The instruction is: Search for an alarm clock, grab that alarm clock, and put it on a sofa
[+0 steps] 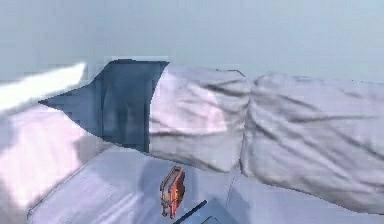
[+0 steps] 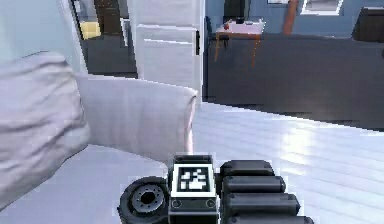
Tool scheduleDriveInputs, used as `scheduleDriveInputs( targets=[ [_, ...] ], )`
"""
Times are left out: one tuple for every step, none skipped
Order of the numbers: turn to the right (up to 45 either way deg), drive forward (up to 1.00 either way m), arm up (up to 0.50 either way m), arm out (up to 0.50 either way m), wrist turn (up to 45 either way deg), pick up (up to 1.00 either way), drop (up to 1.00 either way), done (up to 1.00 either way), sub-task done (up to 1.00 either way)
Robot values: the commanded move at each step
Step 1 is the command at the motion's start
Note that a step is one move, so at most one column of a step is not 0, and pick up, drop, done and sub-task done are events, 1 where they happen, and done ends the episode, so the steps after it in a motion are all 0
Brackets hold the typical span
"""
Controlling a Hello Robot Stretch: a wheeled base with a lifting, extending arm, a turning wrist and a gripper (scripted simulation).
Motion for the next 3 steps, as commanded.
scheduleDriveInputs(
  targets=[
    [-42.0, 0.0, 0.0, 0.0, 0.0, 0.0, 0.0, 0.0, 0.0],
    [0.0, 0.0, 0.0, 0.48, 0.0, 0.0, 0.0, 0.0, 0.0],
    [0.0, 0.0, 0.0, 0.0, 39.0, 0.0, 0.0, 0.0, 0.0]
  ],
)
